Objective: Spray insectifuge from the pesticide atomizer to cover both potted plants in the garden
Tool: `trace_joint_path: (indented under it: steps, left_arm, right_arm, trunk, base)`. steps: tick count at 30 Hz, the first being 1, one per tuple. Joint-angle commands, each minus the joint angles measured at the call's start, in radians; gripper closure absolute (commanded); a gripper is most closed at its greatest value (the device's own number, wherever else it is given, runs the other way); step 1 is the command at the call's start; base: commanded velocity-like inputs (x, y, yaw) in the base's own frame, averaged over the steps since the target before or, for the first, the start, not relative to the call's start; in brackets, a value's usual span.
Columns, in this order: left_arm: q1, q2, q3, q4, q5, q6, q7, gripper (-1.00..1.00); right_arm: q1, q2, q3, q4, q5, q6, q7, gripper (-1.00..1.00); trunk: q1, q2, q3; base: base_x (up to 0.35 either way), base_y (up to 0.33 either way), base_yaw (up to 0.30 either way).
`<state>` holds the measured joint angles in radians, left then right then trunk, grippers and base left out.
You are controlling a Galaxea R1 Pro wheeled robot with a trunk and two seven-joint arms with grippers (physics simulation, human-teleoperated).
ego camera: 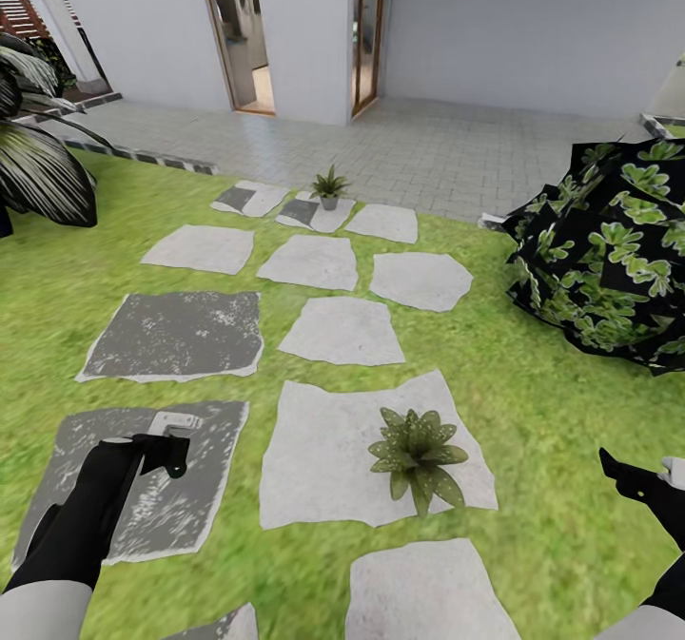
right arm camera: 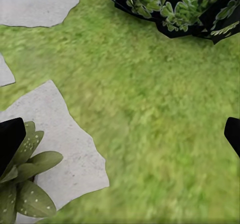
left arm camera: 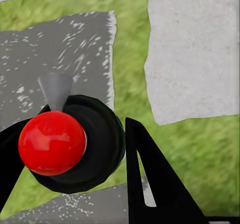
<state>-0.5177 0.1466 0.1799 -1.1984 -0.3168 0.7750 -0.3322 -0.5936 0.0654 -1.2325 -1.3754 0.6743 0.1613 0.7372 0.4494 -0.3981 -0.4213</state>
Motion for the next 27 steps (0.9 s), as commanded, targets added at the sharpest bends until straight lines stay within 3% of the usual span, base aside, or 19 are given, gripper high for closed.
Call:
trace_joint_path:
  steps: [1, 11, 27]
  left_arm:
    - [-0.001, 0.000, 0.001, -0.001, -0.011, 0.003, -0.011, 1.00]
    - [-0.001, -0.001, 0.001, -0.002, -0.010, 0.003, -0.011, 1.00]
    - [-0.001, -0.002, 0.001, -0.001, -0.009, 0.003, -0.015, 1.00]
  right_arm:
    - [-0.002, 0.001, -0.002, -0.002, 0.004, 0.004, 0.007, -1.00]
    - [-0.002, 0.001, -0.002, -0.002, 0.004, 0.004, 0.007, -1.00]
    - [-0.002, 0.001, -0.004, -0.003, 0.003, 0.004, 0.007, -1.00]
  trunk:
    - [0.001, -0.002, -0.001]
    - [0.001, -0.002, 0.011]
    - [0.001, -0.002, 0.012]
  base:
    - [0.000, 0.000, 0.000]
    - [0.000, 0.000, 0.000]
    - [0.000, 0.000, 0.000]
